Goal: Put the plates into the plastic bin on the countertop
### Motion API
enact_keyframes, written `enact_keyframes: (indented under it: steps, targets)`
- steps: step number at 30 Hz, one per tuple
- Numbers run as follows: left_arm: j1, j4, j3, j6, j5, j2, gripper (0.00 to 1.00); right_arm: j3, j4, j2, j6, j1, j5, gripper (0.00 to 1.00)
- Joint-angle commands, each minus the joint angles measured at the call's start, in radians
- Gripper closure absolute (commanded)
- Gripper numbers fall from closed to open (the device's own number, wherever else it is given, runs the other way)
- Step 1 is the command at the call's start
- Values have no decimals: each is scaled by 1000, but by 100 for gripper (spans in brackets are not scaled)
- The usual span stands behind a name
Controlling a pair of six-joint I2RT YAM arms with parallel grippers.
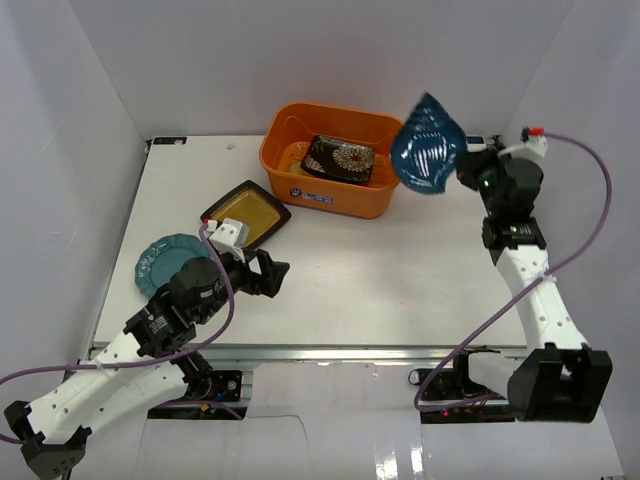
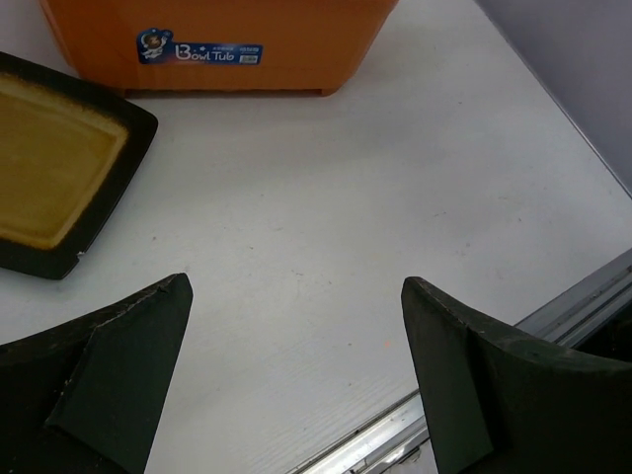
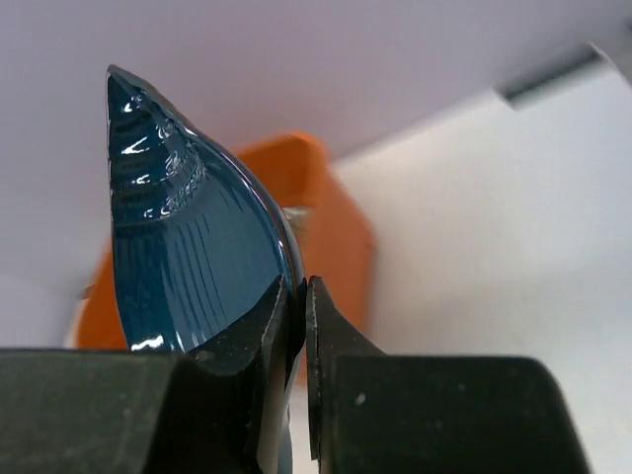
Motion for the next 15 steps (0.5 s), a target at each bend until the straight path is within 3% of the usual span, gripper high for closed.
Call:
enact_keyframes:
  steps: [1, 7, 12, 15]
  targets:
    - [20, -18, 5, -9, 8, 19, 2, 275, 83, 124, -101, 206, 21, 92]
    - [29, -26, -2, -20, -27, 20, 2, 636, 81, 469, -103, 323, 58, 92]
    - [44, -44, 2, -43, -76, 60, 2, 1003, -89, 779, -106, 370, 58, 92]
    - [61, -54, 4, -67, -94, 80, 2, 1093, -146, 904, -114, 383, 51, 92]
